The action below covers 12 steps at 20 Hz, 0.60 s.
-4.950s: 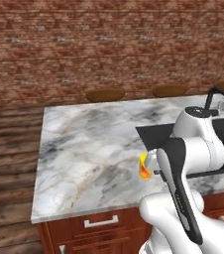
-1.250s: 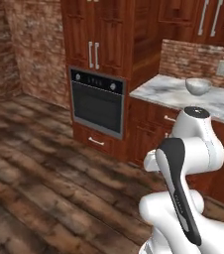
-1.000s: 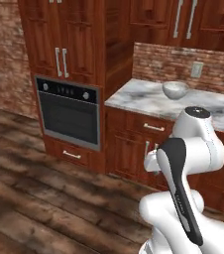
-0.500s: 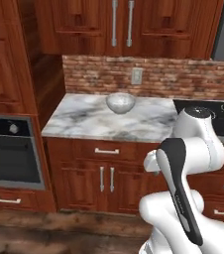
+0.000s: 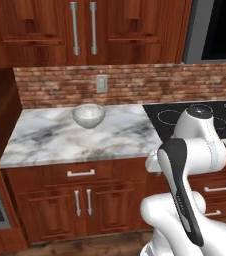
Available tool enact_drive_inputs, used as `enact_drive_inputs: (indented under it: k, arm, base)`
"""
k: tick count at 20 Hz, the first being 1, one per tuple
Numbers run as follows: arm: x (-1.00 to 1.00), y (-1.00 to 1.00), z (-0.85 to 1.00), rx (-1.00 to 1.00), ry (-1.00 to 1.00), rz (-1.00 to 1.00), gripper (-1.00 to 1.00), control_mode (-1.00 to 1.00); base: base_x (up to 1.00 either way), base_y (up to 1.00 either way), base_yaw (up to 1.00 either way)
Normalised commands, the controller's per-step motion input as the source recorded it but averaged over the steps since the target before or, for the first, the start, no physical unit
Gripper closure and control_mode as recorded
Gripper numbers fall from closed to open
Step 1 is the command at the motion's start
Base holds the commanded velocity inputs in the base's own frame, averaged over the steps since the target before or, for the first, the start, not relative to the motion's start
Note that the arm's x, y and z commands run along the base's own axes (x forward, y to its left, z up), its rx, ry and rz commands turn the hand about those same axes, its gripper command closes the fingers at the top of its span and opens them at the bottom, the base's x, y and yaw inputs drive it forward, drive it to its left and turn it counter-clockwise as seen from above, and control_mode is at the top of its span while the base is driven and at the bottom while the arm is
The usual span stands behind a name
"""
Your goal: Pick the cup and bowl from the counter and place them on the counter next to the sink.
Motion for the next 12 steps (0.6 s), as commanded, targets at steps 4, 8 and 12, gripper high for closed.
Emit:
enact_drive_inputs:
  k: [4,8,12]
  arm:
    - [0.0,0.0,0.0,0.0,0.0,0.0,-1.0,1.0]
    - [0.0,0.0,0.0,0.0,0.0,0.0,-1.0,1.0]
    - [0.0,0.0,0.0,0.0,0.0,0.0,-1.0,1.0]
  base:
    - [0.32,0.37,-0.09]
    - [0.45,0.49,-0.09]
    - [0.69,0.45,-0.11]
